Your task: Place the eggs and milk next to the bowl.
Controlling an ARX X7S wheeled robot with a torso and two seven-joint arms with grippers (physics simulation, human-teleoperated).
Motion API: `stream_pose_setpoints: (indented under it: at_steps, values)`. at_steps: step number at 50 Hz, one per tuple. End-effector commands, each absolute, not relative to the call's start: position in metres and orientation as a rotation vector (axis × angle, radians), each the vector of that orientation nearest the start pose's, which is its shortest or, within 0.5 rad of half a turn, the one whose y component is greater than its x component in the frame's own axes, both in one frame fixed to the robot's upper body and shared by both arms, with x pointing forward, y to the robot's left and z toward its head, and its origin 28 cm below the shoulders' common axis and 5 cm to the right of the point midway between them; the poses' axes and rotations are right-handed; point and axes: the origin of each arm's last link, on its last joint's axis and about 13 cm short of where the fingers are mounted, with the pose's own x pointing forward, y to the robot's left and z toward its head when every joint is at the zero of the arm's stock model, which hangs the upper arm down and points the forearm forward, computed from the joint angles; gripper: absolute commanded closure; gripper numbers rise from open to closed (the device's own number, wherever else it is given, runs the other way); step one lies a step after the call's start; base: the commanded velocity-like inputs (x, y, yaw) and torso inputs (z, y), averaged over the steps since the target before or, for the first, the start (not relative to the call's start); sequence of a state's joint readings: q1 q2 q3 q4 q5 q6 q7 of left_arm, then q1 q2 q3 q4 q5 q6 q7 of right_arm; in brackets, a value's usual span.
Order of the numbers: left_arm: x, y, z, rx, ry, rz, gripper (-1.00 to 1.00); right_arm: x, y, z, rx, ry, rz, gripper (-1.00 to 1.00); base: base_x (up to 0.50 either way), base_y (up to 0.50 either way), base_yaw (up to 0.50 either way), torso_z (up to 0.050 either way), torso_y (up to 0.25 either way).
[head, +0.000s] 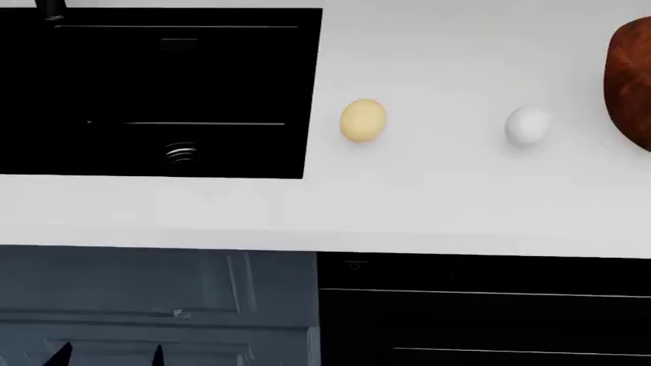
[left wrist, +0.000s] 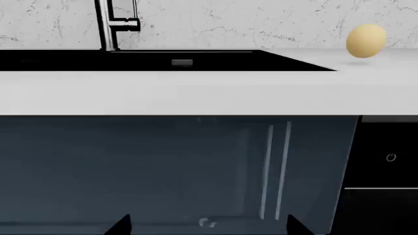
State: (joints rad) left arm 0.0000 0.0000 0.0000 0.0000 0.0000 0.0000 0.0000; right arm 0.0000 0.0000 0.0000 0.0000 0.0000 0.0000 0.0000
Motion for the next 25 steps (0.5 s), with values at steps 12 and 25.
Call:
stream_pose_setpoints:
  at_steps: [12, 25]
  values:
    - [0.2141, 0.2063, 0.0146, 0.014, -0.013, -0.007, -1.0, 0.2109, -0.0968, 0.0118, 0.007, 0.009, -0.017, -1.0, 0.0, 0.0, 0.0, 0.0, 0.0]
    - [0.2119, 0.2067, 0.0199, 0.022, -0.058, -0.027, -1.0, 0.2094, -0.0949, 0.0116, 0.011, 0.009, -0.014, -1.0, 0.0, 0.0, 0.0, 0.0, 0.0]
